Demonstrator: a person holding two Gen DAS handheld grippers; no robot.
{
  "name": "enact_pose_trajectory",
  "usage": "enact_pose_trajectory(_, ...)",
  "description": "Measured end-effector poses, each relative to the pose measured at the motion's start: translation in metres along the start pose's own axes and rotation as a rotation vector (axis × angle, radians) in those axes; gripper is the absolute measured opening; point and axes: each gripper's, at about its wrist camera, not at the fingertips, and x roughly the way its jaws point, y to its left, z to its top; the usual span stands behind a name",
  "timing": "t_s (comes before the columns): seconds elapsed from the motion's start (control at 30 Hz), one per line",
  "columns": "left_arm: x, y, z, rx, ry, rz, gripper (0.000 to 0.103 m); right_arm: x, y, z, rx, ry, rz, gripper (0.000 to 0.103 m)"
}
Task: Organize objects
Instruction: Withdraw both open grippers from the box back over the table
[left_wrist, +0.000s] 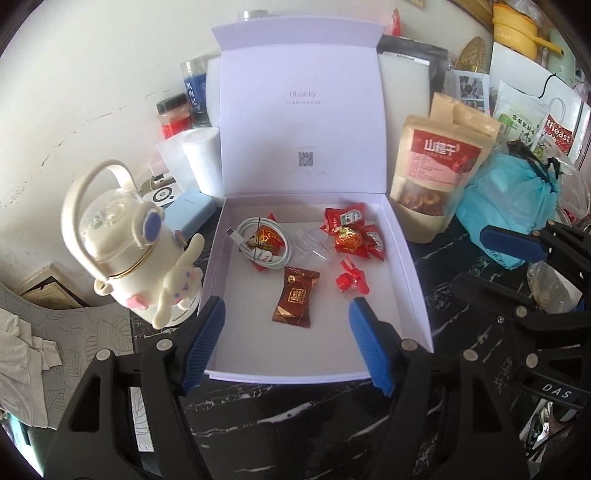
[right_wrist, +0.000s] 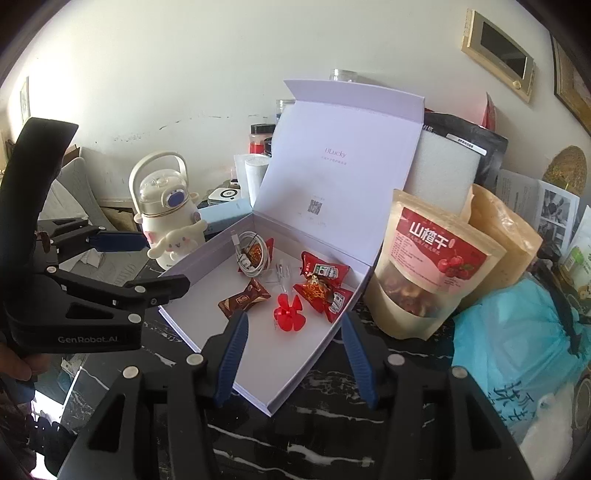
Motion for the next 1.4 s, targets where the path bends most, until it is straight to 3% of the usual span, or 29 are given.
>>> enact_pose_trajectory(0.27, -0.032, -0.005, -0.011, -0.009, -0.031, 0.045, 0.08, -0.026, 0.004, -0.012, 0.044, 0.001, -0.026, 0.059)
enact_pose_trajectory(0.77, -0.068, -0.014, -0.049, -0.031, -0.036, 0.066, 0.085, -0.06, 0.023, -0.046, 0.05, 0.012, -0.056, 0.059)
enact_pose_trajectory(1.4, -0.089, -0.025, -0.105, -0.026, -0.006, 0.055, 0.086, -0.07, 0.055, -0.09, 0.09, 0.057, -0.078, 0.059)
